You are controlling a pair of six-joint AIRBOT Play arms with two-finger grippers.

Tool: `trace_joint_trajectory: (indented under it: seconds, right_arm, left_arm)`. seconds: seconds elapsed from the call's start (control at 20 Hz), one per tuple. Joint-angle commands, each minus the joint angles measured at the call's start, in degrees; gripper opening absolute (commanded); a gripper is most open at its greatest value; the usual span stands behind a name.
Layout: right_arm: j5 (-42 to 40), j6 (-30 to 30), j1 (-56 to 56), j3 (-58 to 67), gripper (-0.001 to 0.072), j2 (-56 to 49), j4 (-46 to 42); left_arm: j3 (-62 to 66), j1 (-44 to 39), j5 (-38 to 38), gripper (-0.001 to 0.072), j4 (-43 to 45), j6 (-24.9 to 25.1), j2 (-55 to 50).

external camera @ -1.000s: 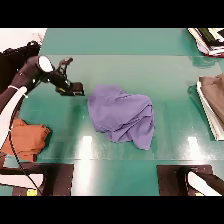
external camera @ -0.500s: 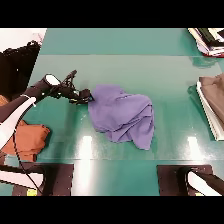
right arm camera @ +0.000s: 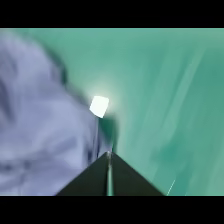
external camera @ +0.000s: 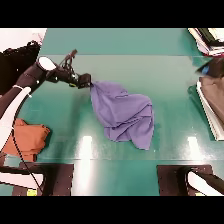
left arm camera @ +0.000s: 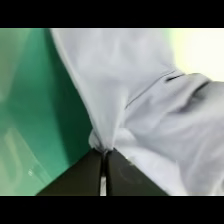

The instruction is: Fold the shirts.

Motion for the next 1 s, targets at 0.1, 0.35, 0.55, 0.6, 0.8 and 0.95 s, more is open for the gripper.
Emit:
trace_joint_trajectory:
  seconds: [0.1,0.35,0.55,0.6,0.8,0.95]
  right_arm:
    - [-3.2,1.4,0.2,-30.8,0.0508,-0.1,4.3]
    - [-16.6,1.1,6.4,-48.9,0.0476,-0.1,12.0]
    - [-23.7,1.1,14.0,-49.9,0.0445,-0.3,14.6]
    - [-24.5,1.1,15.5,-49.2,0.0443,-0.7,14.5]
    - [-24.9,1.1,18.8,-45.5,0.0112,-5.5,14.1]
    - [-24.8,0.9,19.1,-41.1,0.0016,-6.5,11.6]
  left_arm:
    - [5.9,0.0,-2.8,0.0023,2.4,0.1,0.4]
    - [5.9,0.0,-2.8,0.0022,2.7,0.1,0.4]
    - [5.9,0.0,-2.9,0.0022,2.7,0.1,0.4]
    - [5.9,0.0,-2.9,0.0022,2.7,0.1,0.4]
    - [5.9,0.0,-4.3,0.0022,2.7,0.1,0.5]
    - [6.0,0.0,-5.3,0.0022,4.7,0.1,1.6]
